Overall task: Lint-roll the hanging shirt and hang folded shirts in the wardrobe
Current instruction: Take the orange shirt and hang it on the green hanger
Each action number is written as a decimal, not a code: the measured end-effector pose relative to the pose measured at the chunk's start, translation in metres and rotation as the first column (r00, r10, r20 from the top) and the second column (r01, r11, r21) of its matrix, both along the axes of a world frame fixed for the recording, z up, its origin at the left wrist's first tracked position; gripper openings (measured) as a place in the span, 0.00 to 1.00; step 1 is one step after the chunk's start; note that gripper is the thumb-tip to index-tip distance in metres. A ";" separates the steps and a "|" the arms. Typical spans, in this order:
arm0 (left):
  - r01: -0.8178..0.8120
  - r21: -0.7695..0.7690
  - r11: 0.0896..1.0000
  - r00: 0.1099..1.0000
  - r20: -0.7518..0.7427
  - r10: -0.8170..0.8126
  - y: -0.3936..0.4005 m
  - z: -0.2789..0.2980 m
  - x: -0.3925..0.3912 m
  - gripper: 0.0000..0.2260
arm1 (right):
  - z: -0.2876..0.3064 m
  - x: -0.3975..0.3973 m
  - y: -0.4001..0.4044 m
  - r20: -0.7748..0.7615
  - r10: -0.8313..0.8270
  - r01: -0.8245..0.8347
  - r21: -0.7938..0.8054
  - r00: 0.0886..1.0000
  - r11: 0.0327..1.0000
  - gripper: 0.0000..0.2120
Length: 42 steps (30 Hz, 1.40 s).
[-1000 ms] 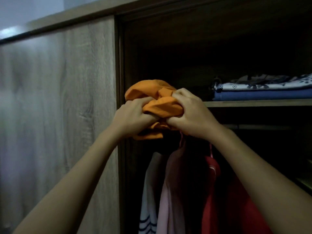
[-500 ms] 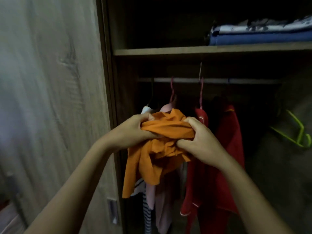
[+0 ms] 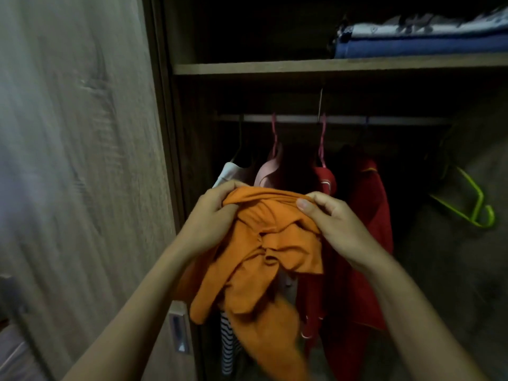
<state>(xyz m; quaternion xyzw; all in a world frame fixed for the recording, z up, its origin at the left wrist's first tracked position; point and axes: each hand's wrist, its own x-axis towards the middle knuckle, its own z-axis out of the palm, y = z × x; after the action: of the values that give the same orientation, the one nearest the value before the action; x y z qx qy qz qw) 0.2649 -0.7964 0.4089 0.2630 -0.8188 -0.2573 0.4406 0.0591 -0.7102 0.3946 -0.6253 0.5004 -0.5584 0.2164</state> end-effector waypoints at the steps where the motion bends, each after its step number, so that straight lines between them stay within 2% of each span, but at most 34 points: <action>1: -0.031 -0.034 0.999 0.999 -0.020 0.030 0.001 0.001 -0.001 0.14 | 0.003 0.001 0.000 0.007 -0.004 0.004 -0.010 1.000 1.000 0.09; 5: -0.132 -0.124 0.983 0.991 -0.050 0.127 0.002 0.009 -0.003 0.13 | 0.014 0.001 0.001 0.002 -0.071 0.071 0.002 0.997 0.997 0.13; 8: -0.126 -0.139 0.982 0.992 -0.024 0.124 -0.001 0.015 -0.007 0.12 | 0.018 0.005 0.002 0.033 -0.093 0.088 0.113 0.995 0.990 0.19; 10: -0.128 -0.151 0.980 0.992 -0.022 0.126 -0.003 0.019 -0.011 0.11 | 0.020 0.003 0.004 0.096 -0.038 0.016 0.228 0.995 0.973 0.19; 12: -0.138 -0.159 0.978 0.989 -0.067 0.129 -0.004 0.023 -0.013 0.11 | 0.019 -0.003 0.004 0.095 0.111 -0.137 0.337 0.989 0.931 0.15; 14: -0.169 -0.186 0.968 0.981 -0.123 0.148 -0.004 0.025 -0.015 0.12 | 0.013 -0.009 0.003 -0.030 0.272 -0.228 0.462 0.962 0.857 0.21; 16: -0.192 -0.205 0.960 0.978 -0.121 0.170 -0.003 0.022 -0.018 0.11 | 0.008 -0.015 0.001 -0.168 0.377 -0.233 0.546 0.911 0.805 0.30; 18: -0.224 -0.199 0.954 0.972 -0.119 0.203 -0.004 0.016 -0.020 0.11 | 0.008 -0.024 0.002 -0.257 0.439 -0.195 0.630 0.861 0.751 0.33; 21: -0.368 -0.141 0.919 0.916 -0.223 0.333 -0.018 0.016 -0.015 0.10 | 0.011 -0.040 0.005 -0.457 0.408 0.054 0.715 0.790 0.697 0.25; 23: -0.401 -0.073 0.913 0.902 -0.206 0.379 -0.027 0.011 -0.013 0.09 | 0.007 -0.044 0.000 -0.620 0.327 0.200 0.627 0.713 0.753 0.17; 25: -0.369 -0.022 0.929 0.927 -0.083 0.366 -0.034 -0.002 -0.017 0.08 | 0.002 -0.042 -0.008 -0.692 0.219 0.244 0.505 0.688 0.828 0.11; 26: -0.338 -0.019 0.941 0.941 -0.024 0.337 -0.033 -0.008 -0.019 0.09 | 0.002 -0.039 -0.010 -0.662 0.144 0.247 0.460 0.736 0.853 0.09; 27: -0.285 -0.027 0.958 0.958 0.024 0.285 -0.029 -0.012 -0.021 0.13 | 0.003 -0.036 -0.012 -0.570 0.060 0.239 0.434 0.819 0.869 0.07; 29: -0.114 -0.043 0.993 0.989 0.094 0.118 -0.014 -0.016 -0.022 0.21 | 0.007 -0.029 -0.015 -0.273 -0.082 0.190 0.396 0.958 0.899 0.07; 30: -0.009 -0.038 0.999 0.992 0.125 0.014 -0.004 -0.019 -0.023 0.23 | 0.010 -0.025 -0.016 -0.117 -0.124 0.160 0.385 0.985 0.909 0.11; 32: 0.205 0.061 0.977 0.958 0.192 -0.213 0.020 -0.028 -0.029 0.29 | 0.013 -0.018 -0.021 0.149 -0.158 0.090 0.385 0.976 0.918 0.17; 34: 0.295 0.125 0.947 0.910 0.265 -0.318 0.039 -0.039 -0.038 0.38 | 0.012 -0.009 -0.026 0.347 -0.177 0.030 0.389 0.921 0.921 0.17; 36: 0.260 -0.017 0.965 0.919 0.311 -0.242 0.037 -0.047 -0.044 0.41 | 0.012 -0.002 -0.028 0.542 -0.156 -0.077 0.382 0.825 0.921 0.12; 38: 0.201 -0.137 0.970 0.958 0.233 -0.165 0.025 -0.048 -0.042 0.30 | 0.014 0.004 -0.022 0.710 -0.041 -0.270 0.320 0.703 0.908 0.05; 39: 0.173 -0.137 0.975 0.973 0.176 -0.148 0.018 -0.046 -0.040 0.24 | 0.014 0.005 -0.018 0.746 0.011 -0.333 0.284 0.666 0.899 0.04; 40: 0.147 -0.112 0.983 0.983 0.129 -0.132 0.013 -0.044 -0.038 0.20 | 0.014 0.005 -0.013 0.740 0.040 -0.352 0.271 0.671 0.896 0.06; 42: 0.087 -0.035 0.996 0.994 0.070 -0.085 0.008 -0.038 -0.037 0.16 | 0.012 0.002 -0.007 0.593 0.029 -0.262 0.311 0.805 0.913 0.15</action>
<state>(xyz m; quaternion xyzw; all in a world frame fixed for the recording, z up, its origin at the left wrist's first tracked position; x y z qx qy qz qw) 0.2275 -0.7883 0.3704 0.2276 -0.8487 -0.2513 0.4059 0.0611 -0.7169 0.4071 -0.4101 0.4586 -0.5952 0.5170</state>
